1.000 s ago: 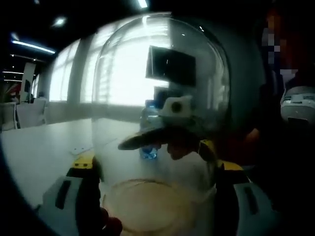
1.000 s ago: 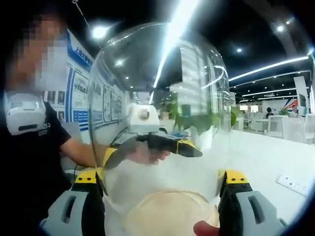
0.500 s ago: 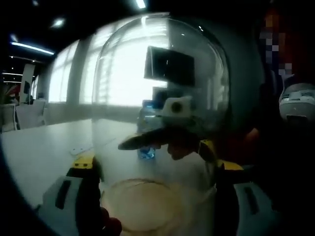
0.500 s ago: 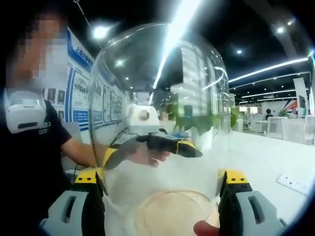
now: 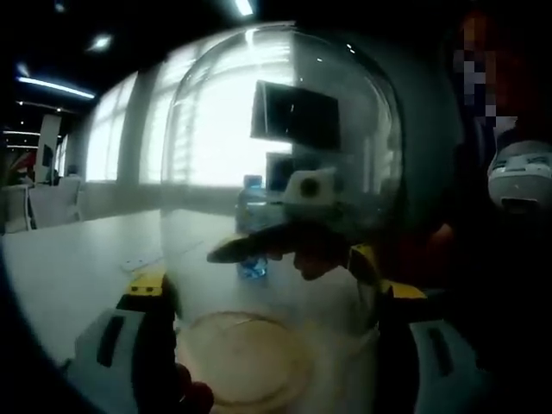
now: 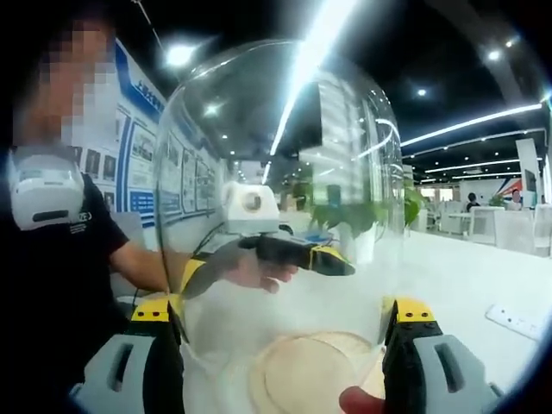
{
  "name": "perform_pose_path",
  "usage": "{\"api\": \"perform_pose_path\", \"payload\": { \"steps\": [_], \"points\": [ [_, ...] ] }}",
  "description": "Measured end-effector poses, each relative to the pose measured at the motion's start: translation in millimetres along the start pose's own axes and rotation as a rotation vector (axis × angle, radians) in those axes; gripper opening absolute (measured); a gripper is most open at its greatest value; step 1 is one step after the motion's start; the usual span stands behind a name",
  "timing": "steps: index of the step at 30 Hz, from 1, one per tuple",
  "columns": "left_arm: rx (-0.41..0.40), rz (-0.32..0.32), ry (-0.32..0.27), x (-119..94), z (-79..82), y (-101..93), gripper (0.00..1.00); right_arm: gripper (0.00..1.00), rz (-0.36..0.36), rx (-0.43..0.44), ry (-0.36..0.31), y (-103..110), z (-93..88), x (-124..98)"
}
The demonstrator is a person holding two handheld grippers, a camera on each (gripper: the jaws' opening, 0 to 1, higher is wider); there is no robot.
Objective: Open the cover put in the Mizone put the cover back on
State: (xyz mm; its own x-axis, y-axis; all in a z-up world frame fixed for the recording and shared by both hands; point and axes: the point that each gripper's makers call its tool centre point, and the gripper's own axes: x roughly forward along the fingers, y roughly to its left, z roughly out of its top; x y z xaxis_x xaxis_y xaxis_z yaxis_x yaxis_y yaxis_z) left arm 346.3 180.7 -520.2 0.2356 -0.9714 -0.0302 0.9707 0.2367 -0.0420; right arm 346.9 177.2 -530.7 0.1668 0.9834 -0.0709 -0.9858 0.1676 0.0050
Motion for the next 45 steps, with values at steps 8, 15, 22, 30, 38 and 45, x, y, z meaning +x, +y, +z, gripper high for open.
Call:
{"api": "perform_pose_path", "payload": {
  "steps": [8,15,22,30,38,45],
  "points": [
    [0.009,0.003,0.010,-1.1,-1.4,-9.1,0.85,0.90,0.000,-0.010,0.005,9.7,-0.8,-2.7],
    [0.016,0.015,0.026,-1.9,-2.6,-17.9,0.85,0.90,0.008,-0.018,0.017,17.4,-1.9,-4.9],
    [-0.003,0.018,-0.005,-3.7,-2.1,-22.4,0.85,0.90,0.011,0.000,0.008,23.1,-1.4,-7.1],
    [-0.032,0.023,-0.022,-4.5,-1.7,-26.0,0.85,0.90,0.005,0.022,-0.002,26.7,-1.0,-9.3],
    [-0.022,0.027,-0.008,-4.4,-3.5,-32.2,0.85,0.90,0.005,0.006,0.011,33.3,-1.8,-11.4],
    [-0.017,0.031,-0.015,-5.9,-4.4,-41.0,0.85,0.90,0.006,0.001,0.020,41.9,-2.5,-13.5]
  ]
}}
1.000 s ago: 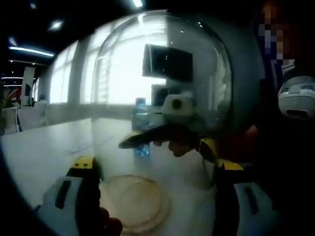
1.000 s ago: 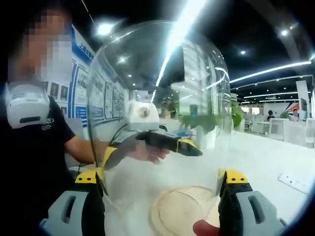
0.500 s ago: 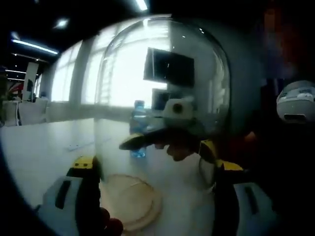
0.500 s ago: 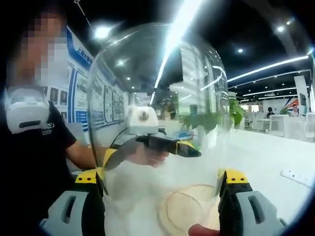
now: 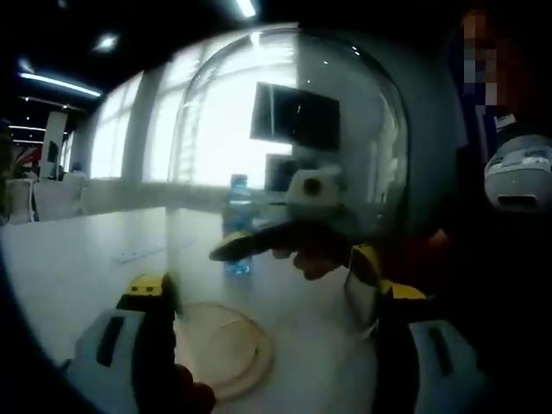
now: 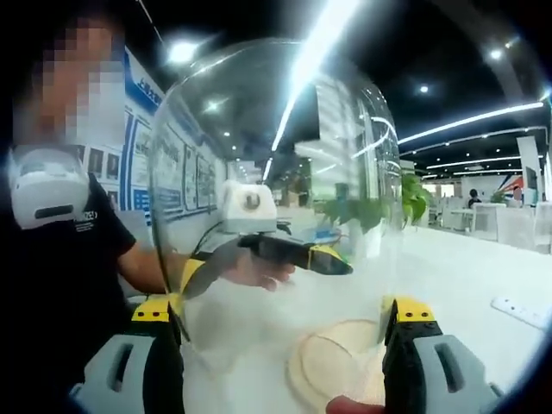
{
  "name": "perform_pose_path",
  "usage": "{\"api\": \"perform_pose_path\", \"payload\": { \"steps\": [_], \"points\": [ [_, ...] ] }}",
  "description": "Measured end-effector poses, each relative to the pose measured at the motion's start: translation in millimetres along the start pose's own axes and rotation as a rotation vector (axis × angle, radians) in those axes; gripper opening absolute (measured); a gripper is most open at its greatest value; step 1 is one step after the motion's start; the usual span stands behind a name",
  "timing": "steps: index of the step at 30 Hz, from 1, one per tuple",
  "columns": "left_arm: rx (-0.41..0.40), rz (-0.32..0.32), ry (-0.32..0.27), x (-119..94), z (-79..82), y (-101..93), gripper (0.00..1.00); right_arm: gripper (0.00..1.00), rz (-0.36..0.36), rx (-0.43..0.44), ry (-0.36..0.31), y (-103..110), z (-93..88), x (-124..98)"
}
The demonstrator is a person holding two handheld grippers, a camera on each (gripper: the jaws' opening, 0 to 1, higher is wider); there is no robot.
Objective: Open the cover put in the Mizone put the cover back on
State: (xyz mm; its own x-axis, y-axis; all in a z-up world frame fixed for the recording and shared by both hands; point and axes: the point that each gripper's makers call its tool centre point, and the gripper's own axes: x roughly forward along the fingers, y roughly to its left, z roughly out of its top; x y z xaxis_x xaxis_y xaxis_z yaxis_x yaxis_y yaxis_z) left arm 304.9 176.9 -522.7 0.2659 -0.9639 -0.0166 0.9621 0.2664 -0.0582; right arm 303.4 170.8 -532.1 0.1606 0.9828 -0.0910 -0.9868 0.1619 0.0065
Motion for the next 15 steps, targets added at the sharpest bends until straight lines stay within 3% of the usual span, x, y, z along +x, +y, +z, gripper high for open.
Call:
{"api": "perform_pose_path", "payload": {
  "steps": [9,15],
  "points": [
    [0.050,0.007,0.021,-2.1,-4.0,-12.7,0.85,0.90,0.000,-0.049,0.022,13.3,-3.4,-2.3],
    [0.040,0.004,0.005,-4.5,-3.2,-18.9,0.86,0.90,-0.001,-0.036,0.005,20.1,-4.5,-4.5]
  ]
}}
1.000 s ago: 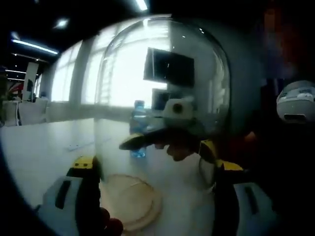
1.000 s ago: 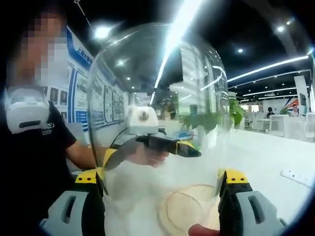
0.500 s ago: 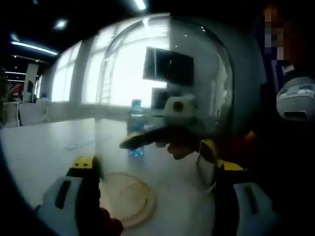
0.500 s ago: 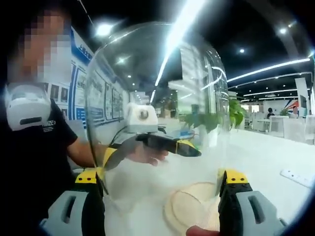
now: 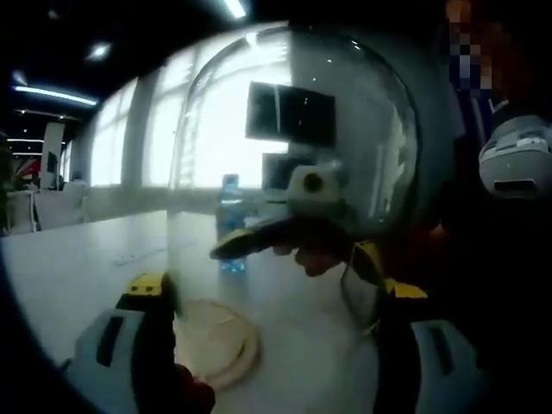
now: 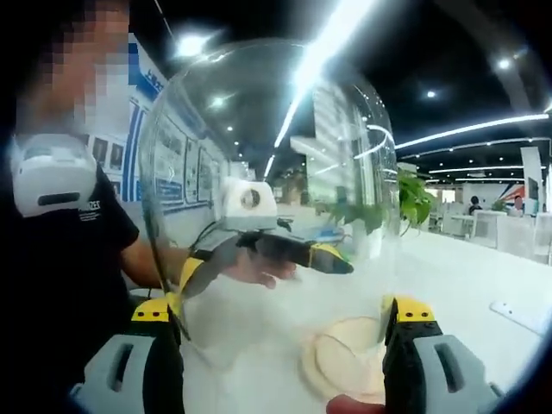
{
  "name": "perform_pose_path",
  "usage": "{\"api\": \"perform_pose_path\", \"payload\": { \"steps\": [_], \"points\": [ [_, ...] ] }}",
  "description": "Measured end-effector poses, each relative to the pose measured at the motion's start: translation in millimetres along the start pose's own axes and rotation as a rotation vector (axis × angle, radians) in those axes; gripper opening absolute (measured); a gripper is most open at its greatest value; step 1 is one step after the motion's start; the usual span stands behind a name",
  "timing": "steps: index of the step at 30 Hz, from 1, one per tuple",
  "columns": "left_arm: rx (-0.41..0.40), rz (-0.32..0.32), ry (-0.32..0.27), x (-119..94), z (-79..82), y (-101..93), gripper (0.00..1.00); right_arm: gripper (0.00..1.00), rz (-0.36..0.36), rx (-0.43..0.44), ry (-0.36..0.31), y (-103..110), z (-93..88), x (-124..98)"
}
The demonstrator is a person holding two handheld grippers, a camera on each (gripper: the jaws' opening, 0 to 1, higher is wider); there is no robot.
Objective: Open the cover put in the Mizone put the cover back on
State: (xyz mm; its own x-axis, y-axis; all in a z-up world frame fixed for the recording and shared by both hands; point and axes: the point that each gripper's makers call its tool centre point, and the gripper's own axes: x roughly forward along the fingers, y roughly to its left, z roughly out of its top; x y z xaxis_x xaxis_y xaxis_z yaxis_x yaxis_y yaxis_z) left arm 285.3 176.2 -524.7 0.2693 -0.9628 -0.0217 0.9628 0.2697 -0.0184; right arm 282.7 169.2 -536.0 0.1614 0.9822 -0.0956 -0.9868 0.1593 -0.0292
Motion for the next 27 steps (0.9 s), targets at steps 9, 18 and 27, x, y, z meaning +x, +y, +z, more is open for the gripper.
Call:
{"api": "perform_pose_path", "payload": {
  "steps": [9,18,27],
  "points": [
    [-0.001,0.004,0.016,-1.4,-0.5,-13.1,0.85,0.90,0.007,0.007,-0.009,11.8,-0.7,-3.8],
    [-0.004,0.002,-0.013,-4.6,-1.1,-19.8,0.85,0.90,0.003,0.012,-0.027,17.0,0.9,-5.3],
    [-0.008,0.001,-0.022,-6.0,-1.2,-28.1,0.85,0.90,0.002,0.017,-0.035,24.0,2.1,-7.6]
  ]
}}
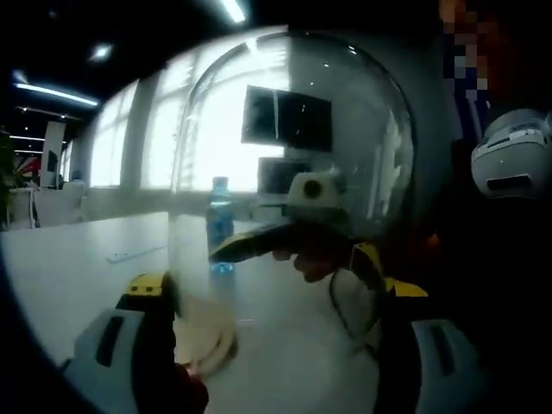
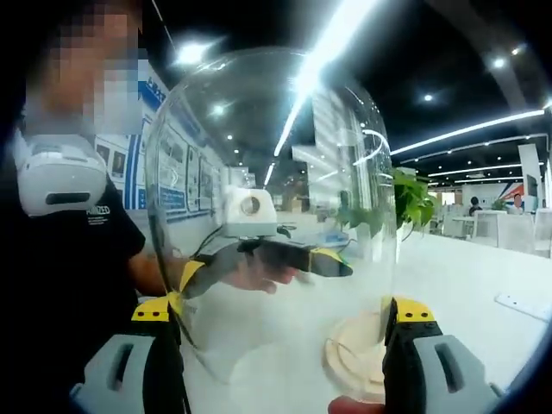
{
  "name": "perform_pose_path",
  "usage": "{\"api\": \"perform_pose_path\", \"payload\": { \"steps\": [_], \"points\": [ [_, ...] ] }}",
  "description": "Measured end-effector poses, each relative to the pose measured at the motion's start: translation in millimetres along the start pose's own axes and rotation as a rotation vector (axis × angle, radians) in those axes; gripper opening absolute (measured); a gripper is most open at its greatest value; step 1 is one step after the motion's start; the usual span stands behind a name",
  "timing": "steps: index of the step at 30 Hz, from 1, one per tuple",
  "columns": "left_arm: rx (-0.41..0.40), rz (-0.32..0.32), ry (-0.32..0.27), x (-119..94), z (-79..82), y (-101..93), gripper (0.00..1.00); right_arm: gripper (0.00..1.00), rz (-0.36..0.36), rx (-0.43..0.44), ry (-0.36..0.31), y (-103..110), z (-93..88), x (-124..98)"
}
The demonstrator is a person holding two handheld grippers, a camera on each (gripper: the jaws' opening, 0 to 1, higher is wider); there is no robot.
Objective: Open the cover put in the Mizone put the cover back on
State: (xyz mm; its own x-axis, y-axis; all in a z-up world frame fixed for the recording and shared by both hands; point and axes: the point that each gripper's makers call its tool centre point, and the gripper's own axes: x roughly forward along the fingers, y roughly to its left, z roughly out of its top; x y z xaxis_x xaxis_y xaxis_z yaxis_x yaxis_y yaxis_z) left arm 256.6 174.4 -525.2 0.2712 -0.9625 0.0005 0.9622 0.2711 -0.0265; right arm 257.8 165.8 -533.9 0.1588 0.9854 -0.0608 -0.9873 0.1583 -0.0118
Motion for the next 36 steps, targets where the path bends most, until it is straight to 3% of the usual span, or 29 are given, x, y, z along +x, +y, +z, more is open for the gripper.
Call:
{"api": "perform_pose_path", "payload": {
  "steps": [36],
  "points": [
    [0.004,-0.007,0.016,-2.0,-1.6,-24.4,0.85,0.90,-0.002,0.007,0.002,22.3,-0.9,-5.6]
  ]
}}
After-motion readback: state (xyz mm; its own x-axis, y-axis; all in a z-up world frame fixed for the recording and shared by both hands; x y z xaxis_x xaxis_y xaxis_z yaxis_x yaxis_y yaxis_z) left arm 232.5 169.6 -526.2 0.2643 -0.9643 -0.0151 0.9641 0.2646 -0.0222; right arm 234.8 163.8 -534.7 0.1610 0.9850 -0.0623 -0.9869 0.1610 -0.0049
